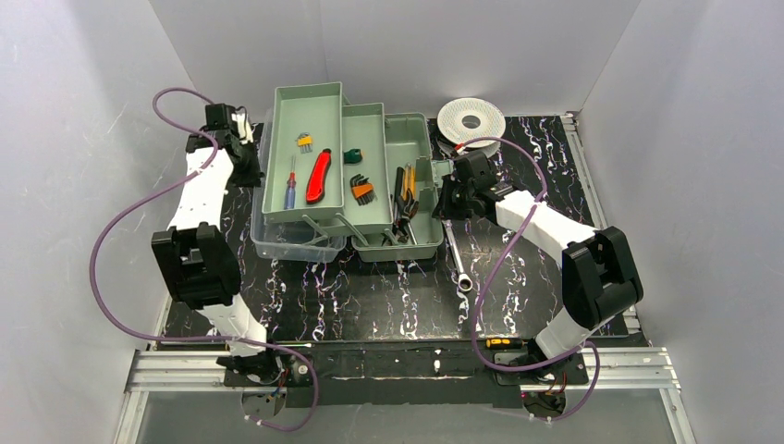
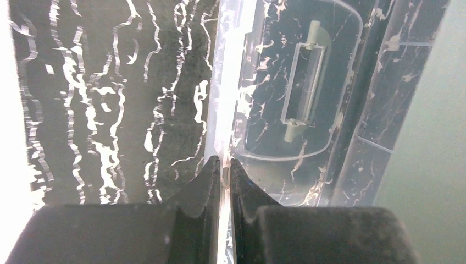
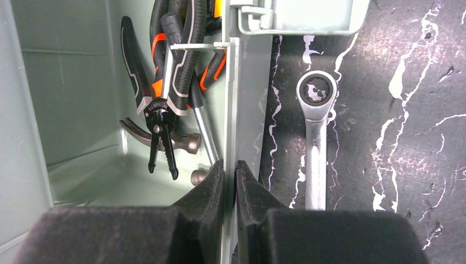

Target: Pack the tool kit

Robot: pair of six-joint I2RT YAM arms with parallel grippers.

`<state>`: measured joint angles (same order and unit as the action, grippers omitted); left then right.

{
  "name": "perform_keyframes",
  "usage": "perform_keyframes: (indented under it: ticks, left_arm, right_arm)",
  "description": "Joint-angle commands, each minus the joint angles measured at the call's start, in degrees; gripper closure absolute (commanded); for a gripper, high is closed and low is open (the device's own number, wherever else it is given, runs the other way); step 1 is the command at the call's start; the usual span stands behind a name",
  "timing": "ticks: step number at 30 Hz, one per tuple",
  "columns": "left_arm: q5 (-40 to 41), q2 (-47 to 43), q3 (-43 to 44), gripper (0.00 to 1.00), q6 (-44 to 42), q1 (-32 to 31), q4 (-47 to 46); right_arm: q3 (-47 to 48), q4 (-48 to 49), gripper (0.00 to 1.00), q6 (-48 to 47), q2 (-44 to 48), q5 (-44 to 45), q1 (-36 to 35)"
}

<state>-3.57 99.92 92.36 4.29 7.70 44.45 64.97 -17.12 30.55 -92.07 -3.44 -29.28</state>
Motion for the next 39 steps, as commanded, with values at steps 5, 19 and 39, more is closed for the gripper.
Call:
perform_keyframes:
  ticks: [5, 19, 39]
  left_arm:
    - [18.9, -9.2, 10.5, 1.00, -3.9, -10.9, 0.1]
    - [50.9, -10.1, 7.2, 1.00, -21.4, -32.3, -12.2]
    - [73.3, 7.8, -3.8, 0.96, -81.0, -59.6, -88.3]
  right_arm:
    - [3.1, 2.4, 0.85, 3.8, 1.5, -3.7, -7.7]
    - [7.2, -6.3, 0.33, 4.7, 7.8, 19.5, -11.6]
    - [-2.0, -9.7, 0.31, 5.1, 28.7, 23.9, 2.7]
